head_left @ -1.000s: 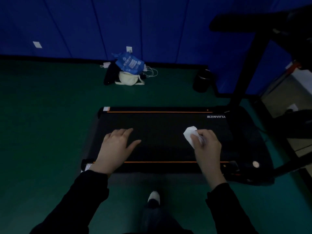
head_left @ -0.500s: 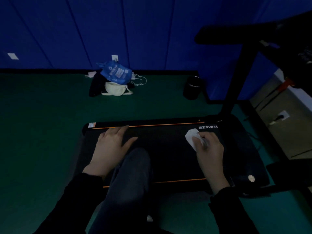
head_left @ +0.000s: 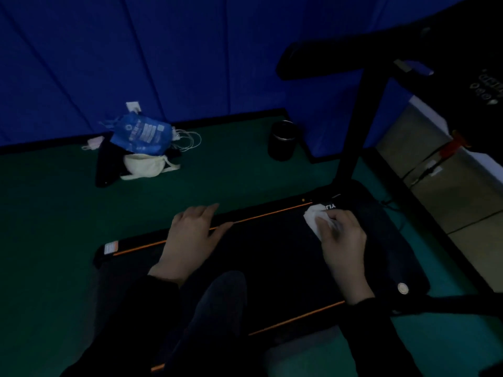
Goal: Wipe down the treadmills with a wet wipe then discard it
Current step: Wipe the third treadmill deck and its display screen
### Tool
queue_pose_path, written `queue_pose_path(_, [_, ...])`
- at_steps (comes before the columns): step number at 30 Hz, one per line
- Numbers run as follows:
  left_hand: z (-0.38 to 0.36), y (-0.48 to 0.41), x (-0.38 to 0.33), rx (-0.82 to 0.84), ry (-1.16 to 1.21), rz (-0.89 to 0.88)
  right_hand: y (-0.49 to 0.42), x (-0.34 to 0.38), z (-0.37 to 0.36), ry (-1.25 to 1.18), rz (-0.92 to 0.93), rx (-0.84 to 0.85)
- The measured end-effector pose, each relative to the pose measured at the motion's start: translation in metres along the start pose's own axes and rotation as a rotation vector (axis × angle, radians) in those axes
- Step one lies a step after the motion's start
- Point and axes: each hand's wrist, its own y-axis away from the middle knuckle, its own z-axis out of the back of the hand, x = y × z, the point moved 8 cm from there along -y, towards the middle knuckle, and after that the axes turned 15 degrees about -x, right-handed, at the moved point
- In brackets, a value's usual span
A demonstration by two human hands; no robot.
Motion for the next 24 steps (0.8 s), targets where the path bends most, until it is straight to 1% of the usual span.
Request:
queue_pose_path(2, [-0.011,-0.047,-0.001,0.029,0.013,-0.049,-0.032,0.005,-0.018,0.029,-0.004,-0.043])
queue_pose_path(6, [-0.021,-0.137,-0.008,0.098,0.051,-0.121,-0.092,0.021,-0.052,0.076,-0.073,-0.047])
queue_pose_path(8, [-0.021,-0.175,-0.019,0.150,0.063,-0.165,-0.121,0.031,-0.058,0.092,-0.099,-0.072])
queue_pose_path(10, [-0.018,-0.207,-0.035,0.162,0.104,-0.219,-0.146,0.040,-0.056,0.104,-0.120,-0.111])
queue_pose_path(14, [-0.016,-0.252,-0.076,0.235,0.142,-0.333,-0.177,0.047,-0.036,0.143,-0.177,-0.198])
queue_pose_path(18, [-0.012,-0.279,-0.129,0.314,0.209,-0.425,-0.196,0.047,0.000,0.183,-0.257,-0.305])
queue_pose_path(21, [-0.013,-0.295,-0.174,0.309,0.253,-0.541,-0.212,0.039,0.029,0.221,-0.301,-0.389])
queue_pose_path(24, [-0.025,-0.313,-0.215,0.328,0.272,-0.619,-0.231,0.021,0.048,0.246,-0.335,-0.448])
